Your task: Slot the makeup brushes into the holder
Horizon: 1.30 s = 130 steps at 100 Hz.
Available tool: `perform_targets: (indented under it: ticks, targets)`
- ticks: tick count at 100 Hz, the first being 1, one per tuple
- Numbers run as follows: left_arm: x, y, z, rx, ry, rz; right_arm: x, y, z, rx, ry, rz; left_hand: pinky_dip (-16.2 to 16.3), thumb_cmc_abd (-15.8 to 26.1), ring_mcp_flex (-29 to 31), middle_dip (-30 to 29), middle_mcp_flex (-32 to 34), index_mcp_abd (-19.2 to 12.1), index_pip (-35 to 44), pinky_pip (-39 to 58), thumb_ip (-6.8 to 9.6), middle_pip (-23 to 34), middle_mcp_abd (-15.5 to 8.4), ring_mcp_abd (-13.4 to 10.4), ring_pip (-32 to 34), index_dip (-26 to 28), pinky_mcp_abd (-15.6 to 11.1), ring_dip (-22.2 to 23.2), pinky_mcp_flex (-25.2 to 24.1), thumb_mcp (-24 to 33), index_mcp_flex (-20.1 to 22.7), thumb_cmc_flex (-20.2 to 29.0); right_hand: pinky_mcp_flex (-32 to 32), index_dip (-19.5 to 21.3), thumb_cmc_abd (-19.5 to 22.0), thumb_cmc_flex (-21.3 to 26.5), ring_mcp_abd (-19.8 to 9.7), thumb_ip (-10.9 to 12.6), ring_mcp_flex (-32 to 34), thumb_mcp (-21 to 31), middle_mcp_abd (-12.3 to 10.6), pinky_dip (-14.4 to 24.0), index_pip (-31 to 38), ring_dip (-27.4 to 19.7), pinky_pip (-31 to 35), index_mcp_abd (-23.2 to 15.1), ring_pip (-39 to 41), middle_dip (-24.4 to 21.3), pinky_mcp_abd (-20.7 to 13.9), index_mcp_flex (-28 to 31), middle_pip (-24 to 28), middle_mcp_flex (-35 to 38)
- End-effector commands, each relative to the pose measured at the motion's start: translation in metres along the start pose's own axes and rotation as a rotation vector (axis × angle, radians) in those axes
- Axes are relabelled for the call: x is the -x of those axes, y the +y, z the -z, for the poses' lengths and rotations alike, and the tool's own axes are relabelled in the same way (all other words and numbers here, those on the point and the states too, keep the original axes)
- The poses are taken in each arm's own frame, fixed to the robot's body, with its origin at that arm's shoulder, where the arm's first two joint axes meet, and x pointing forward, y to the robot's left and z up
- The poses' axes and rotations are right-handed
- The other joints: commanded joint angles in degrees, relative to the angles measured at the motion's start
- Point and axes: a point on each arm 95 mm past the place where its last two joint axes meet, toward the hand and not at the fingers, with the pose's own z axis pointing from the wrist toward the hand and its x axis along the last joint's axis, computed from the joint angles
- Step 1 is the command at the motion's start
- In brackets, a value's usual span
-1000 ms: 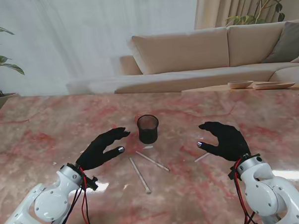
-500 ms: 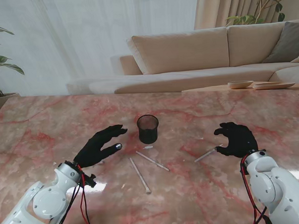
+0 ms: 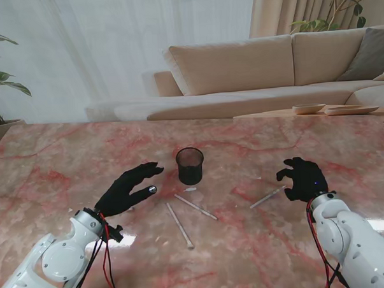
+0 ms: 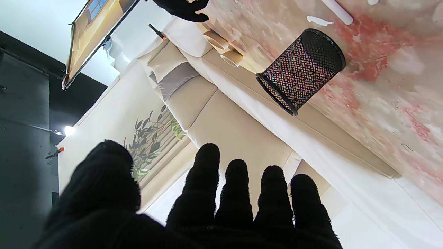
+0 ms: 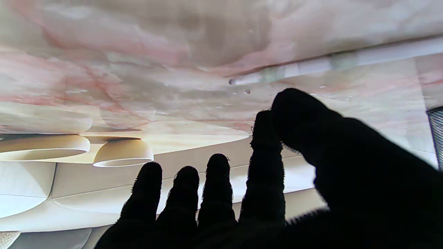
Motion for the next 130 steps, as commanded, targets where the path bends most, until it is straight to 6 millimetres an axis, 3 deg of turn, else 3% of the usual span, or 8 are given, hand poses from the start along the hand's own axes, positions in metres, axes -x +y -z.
perform_targets:
  ticks: [1, 14, 49, 71, 94, 113, 119, 130]
  targets:
    - [0.003, 0.003, 0.002, 0.01, -0.012, 0.003, 0.004, -0.008, 0.0, -0.028, -0.022, -0.017, -1.0, 1.5, -1.3, -0.4, -0.9, -0.5, -0.4, -1.7, -0.15, -0.7, -1.0, -2.8, -1.5, 0.0, -1.8, -0.8, -0.1, -1.3, -0.7, 0.1, -0.5, 1.7, -0.8, 1.5, -0.8, -2.9, -1.9, -0.7, -1.0, 1.9, 1.3, 0.8, 0.7, -2.0, 0.5, 0.7, -0.7, 1.1, 1.0, -1.3]
    - [0.003, 0.004, 0.003, 0.015, -0.015, 0.003, 0.006, -0.017, -0.005, -0.039, -0.027, -0.019, -1.0, 1.5, -1.2, -0.4, -0.8, -0.6, -0.2, -1.7, -0.21, -0.7, -1.0, -2.7, -1.5, 0.1, -1.8, -0.8, -0.1, -1.3, -0.6, 0.2, -0.5, 2.3, -0.5, 1.2, -0.9, -3.7, -1.8, -3.2, -1.1, 2.2, 2.2, 0.8, 0.9, -2.3, 0.7, 0.6, -0.7, 1.9, 1.4, -1.3]
    - [0.005, 0.004, 0.005, 0.017, -0.027, 0.003, 0.01, -0.035, -0.014, -0.051, -0.056, -0.027, -1.1, 1.6, -1.2, -0.5, -0.8, -0.8, -0.1, -1.9, -0.33, -0.7, -1.1, -2.8, -1.5, 0.2, -1.7, -0.8, -0.1, -1.4, -0.6, 0.4, 0.6, -0.6, -4.2, 6.4, -1.1, -12.8, -1.3, -3.0, -1.3, 2.4, 15.8, 1.4, 2.2, -6.2, 4.4, 0.2, -0.3, 5.9, 3.4, 1.0]
    - [0.006, 0.003, 0.005, 0.015, -0.028, 0.0, 0.012, -0.046, -0.014, -0.048, -0.078, -0.045, -1.1, 1.6, -1.1, -0.5, -0.7, -0.8, 0.0, -1.9, -0.38, -0.7, -1.1, -2.9, -1.5, 0.2, -1.5, -0.8, -0.1, -1.5, -0.6, 0.4, 1.2, -5.7, -5.7, 7.9, -1.4, -13.2, 0.4, -1.8, -2.0, 2.4, 21.1, 1.5, 3.3, -6.9, 5.7, 0.2, -0.2, 13.3, 4.3, 5.0]
    - [0.006, 0.004, 0.005, 0.017, -0.029, 0.003, 0.008, -0.058, -0.01, -0.059, -0.066, -0.091, -1.1, 1.7, -1.1, -0.5, -0.7, -1.1, 0.1, -1.8, -0.44, -0.7, -1.0, -2.8, -1.5, 0.3, -1.5, -0.7, -0.1, -1.6, -0.7, 0.4, 1.8, -14.1, -9.5, 11.6, -1.7, -12.3, 1.1, 5.8, -2.1, 2.2, 19.2, 1.6, 4.4, -2.4, 6.3, -0.3, 0.0, 12.6, 4.0, 7.1]
    - [0.006, 0.005, 0.005, 0.021, -0.029, 0.004, 0.003, -0.065, -0.006, -0.062, -0.043, -0.137, -1.0, 1.8, -1.1, -0.5, -0.6, -1.1, 0.1, -1.8, -0.47, -0.7, -1.0, -2.7, -1.5, 0.3, -1.4, -0.7, -0.1, -1.6, -0.7, 0.5, 2.1, -8.9, -7.7, 9.9, -1.8, -5.0, 0.9, 8.9, -1.9, 1.8, 5.9, 1.8, 5.5, 0.6, 6.9, -0.3, 0.2, 10.7, 3.7, 6.7]
    - [0.006, 0.005, 0.005, 0.021, -0.028, 0.003, 0.002, -0.067, -0.004, -0.066, -0.039, -0.148, -1.1, 1.8, -1.1, -0.5, -0.6, -1.1, 0.1, -1.8, -0.48, -0.7, -0.9, -2.7, -1.5, 0.3, -1.4, -0.7, -0.1, -1.7, -0.7, 0.5, 2.2, -8.5, -8.0, 10.2, -1.9, -5.2, 1.0, 8.8, -2.0, 1.9, 6.1, 1.8, 5.7, 0.3, 6.9, -0.3, 0.3, 11.0, 3.7, 6.9]
    - [0.006, 0.005, 0.005, 0.021, -0.026, 0.001, 0.002, -0.069, -0.003, -0.073, -0.041, -0.151, -1.1, 1.8, -1.1, -0.5, -0.6, -1.1, 0.2, -1.9, -0.5, -0.7, -0.9, -2.8, -1.6, 0.3, -1.4, -0.8, -0.1, -1.7, -0.7, 0.6, 2.4, -8.6, -9.5, 11.5, -1.9, -9.8, 1.2, 8.3, -2.2, 2.0, 9.7, 2.0, 6.2, -1.5, 7.2, -0.2, 0.2, 13.1, 3.6, 7.7]
